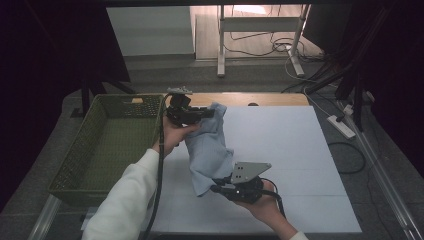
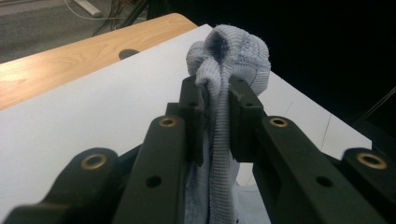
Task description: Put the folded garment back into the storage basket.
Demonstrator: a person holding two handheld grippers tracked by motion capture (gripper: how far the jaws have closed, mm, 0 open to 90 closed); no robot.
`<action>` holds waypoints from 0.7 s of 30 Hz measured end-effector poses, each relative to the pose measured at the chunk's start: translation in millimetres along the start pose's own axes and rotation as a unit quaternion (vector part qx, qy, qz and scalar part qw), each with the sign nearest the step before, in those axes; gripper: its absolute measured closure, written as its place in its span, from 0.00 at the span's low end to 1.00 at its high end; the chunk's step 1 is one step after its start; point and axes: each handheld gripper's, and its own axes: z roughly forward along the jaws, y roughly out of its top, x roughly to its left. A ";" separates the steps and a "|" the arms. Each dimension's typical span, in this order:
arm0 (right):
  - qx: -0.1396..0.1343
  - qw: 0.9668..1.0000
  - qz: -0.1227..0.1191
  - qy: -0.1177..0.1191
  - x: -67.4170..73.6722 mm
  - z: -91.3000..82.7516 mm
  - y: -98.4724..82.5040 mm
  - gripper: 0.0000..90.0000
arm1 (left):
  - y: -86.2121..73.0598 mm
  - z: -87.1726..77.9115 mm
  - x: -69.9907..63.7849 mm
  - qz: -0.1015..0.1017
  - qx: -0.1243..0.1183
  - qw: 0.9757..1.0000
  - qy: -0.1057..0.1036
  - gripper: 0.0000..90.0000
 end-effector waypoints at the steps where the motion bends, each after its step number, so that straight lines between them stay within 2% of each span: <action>1: 0.000 1.000 -0.001 -0.001 0.1 0.4 1.1 0.89 | 0.4 -1.2 0.0 -0.001 -0.003 1.000 0.000 0.87; 21: -0.011 1.000 -0.002 -0.001 -2.2 10.5 15.6 0.89 | 3.3 -20.5 6.1 -0.004 -0.013 1.000 0.006 0.87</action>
